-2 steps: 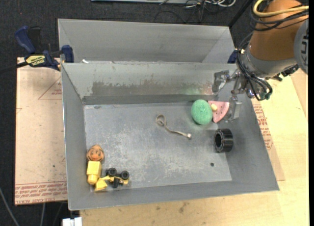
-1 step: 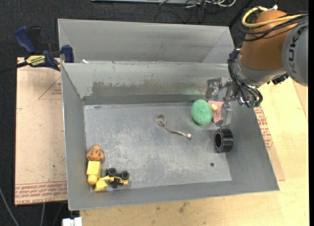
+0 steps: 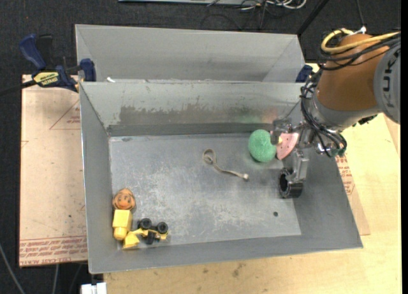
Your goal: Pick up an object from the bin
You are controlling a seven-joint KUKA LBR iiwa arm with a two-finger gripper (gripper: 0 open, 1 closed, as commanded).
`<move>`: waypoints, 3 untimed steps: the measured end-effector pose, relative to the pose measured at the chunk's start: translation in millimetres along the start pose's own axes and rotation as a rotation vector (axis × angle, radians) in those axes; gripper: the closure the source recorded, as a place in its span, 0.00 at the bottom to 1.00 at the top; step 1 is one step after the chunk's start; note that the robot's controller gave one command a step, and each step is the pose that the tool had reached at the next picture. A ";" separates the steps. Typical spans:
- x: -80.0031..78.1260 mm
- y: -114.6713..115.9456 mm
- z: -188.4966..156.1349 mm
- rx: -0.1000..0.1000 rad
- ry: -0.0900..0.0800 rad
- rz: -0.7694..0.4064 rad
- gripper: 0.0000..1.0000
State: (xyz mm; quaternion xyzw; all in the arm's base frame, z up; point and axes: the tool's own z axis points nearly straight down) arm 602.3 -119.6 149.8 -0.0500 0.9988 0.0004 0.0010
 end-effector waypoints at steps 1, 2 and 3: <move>-29.0 -1.1 40.8 0.000 -0.002 -0.155 1.00; -29.0 -1.1 40.8 0.001 -0.002 -0.156 0.00; -29.0 -1.1 40.8 0.001 -0.002 -0.156 0.00</move>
Offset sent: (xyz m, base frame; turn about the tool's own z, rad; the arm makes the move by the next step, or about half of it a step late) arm 0.0000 0.0000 0.0000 0.0000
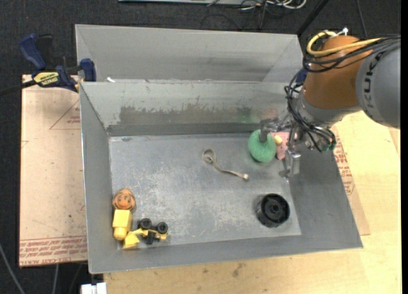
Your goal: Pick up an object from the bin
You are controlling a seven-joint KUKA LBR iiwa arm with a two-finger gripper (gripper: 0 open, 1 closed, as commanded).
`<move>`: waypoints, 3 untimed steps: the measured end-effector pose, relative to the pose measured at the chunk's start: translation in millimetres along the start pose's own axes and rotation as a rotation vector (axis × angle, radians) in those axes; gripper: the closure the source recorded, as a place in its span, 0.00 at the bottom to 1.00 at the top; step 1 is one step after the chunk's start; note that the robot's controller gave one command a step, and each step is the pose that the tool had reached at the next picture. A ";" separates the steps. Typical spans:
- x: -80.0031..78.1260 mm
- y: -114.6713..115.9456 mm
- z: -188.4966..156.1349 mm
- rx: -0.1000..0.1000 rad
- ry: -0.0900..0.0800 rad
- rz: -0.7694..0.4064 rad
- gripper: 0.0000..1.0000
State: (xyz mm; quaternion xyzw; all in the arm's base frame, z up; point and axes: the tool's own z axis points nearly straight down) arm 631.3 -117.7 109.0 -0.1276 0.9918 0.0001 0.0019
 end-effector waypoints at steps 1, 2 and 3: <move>-14.5 2.6 17.4 0.003 -0.004 -0.029 0.00; 5.6 17.3 26.7 0.000 -0.005 0.043 0.00; -25.3 18.9 16.8 0.001 -0.004 0.051 1.00</move>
Offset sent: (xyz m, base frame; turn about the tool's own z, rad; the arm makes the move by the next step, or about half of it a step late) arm -0.0366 0.0206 -0.0323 0.1220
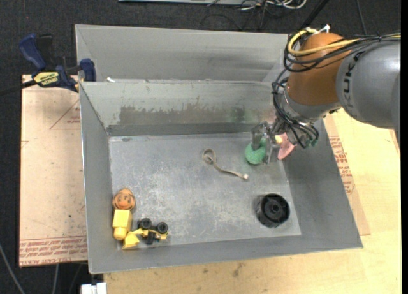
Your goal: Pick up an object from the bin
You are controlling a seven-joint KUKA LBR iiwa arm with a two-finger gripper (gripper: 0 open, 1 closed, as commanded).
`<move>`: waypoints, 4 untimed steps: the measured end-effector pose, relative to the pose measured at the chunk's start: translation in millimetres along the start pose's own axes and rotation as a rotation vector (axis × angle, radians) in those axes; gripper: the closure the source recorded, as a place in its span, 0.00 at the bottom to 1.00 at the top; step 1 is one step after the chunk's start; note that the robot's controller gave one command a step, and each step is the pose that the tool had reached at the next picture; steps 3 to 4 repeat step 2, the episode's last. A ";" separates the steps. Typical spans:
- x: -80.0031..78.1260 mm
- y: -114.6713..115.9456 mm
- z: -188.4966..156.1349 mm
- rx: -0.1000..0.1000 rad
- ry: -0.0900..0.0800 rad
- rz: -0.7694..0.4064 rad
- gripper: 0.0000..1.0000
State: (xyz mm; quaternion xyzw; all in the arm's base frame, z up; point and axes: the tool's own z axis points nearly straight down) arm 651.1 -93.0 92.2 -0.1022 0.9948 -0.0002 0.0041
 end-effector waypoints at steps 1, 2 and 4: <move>0.0 0.0 0.0 0.000 0.000 0.000 1.00; 7.0 10.0 -198.7 -0.001 0.006 -0.020 1.00; 7.0 10.0 -198.7 -0.001 0.006 -0.020 1.00</move>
Offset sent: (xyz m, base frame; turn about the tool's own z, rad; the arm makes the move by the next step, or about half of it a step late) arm -0.0116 0.0090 0.2081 -0.0243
